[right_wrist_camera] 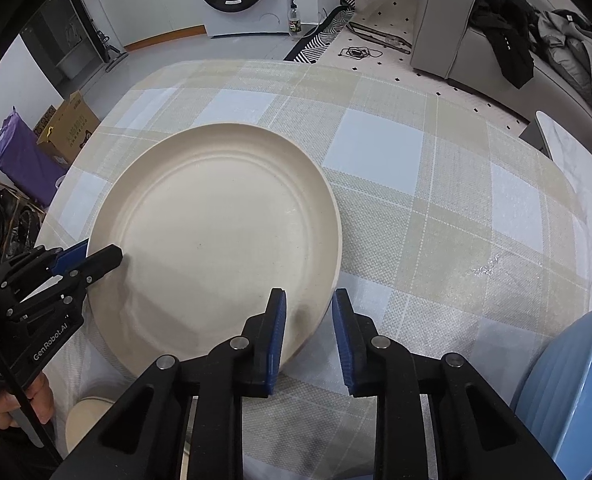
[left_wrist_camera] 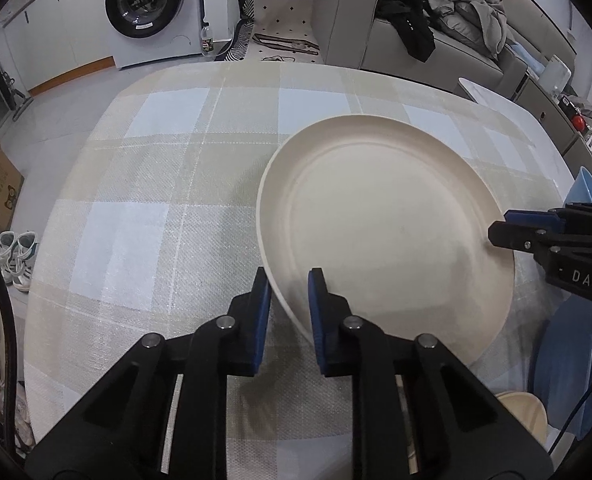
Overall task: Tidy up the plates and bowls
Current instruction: 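Lift the cream plate with both grippers and carry it toward the blue bowls, then carry the cream plate with both grippers and lower it onto the other cream plate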
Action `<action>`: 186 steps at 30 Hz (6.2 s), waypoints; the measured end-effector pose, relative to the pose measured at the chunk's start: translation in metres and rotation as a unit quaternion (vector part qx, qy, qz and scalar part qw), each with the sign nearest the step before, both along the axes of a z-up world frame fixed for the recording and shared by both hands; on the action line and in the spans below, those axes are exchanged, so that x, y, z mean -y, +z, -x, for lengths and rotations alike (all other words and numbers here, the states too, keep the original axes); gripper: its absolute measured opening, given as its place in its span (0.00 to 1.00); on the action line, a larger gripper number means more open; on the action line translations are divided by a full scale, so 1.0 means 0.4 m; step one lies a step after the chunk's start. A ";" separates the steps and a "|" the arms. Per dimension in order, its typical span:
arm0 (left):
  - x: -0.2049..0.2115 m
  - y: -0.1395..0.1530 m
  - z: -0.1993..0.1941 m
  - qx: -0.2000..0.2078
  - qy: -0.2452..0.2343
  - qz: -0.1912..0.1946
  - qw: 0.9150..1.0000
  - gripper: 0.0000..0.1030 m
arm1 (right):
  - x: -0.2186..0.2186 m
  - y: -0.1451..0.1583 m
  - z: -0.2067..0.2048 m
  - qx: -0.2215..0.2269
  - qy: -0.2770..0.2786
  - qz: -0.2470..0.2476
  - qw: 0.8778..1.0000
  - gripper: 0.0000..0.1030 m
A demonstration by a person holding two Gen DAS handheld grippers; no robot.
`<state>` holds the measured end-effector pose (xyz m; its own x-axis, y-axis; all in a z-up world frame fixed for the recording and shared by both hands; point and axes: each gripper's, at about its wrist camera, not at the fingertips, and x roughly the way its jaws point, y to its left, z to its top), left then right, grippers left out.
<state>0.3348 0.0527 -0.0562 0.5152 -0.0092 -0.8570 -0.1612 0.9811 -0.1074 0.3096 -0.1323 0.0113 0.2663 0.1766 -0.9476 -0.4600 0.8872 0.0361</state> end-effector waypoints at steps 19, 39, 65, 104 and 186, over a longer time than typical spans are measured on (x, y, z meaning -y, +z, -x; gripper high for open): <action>-0.021 0.105 0.069 0.043 0.015 -0.011 0.999 0.16 | -0.009 0.084 0.047 0.039 0.013 -0.028 0.999 0.24; 0.013 0.279 0.253 0.097 0.018 -0.019 0.995 0.16 | 0.009 0.223 0.181 0.086 0.014 -0.066 0.994 0.24; 0.070 0.428 0.578 0.138 0.017 -0.021 0.990 0.16 | 0.037 0.364 0.392 0.138 0.024 -0.099 0.985 0.24; 0.208 0.491 0.928 0.159 -0.029 -0.040 0.986 0.16 | 0.152 0.391 0.707 0.184 0.024 -0.149 0.971 0.24; 0.210 0.083 0.767 0.091 -0.078 -0.058 0.991 0.19 | 0.176 0.107 0.798 0.133 -0.047 -0.128 0.982 0.25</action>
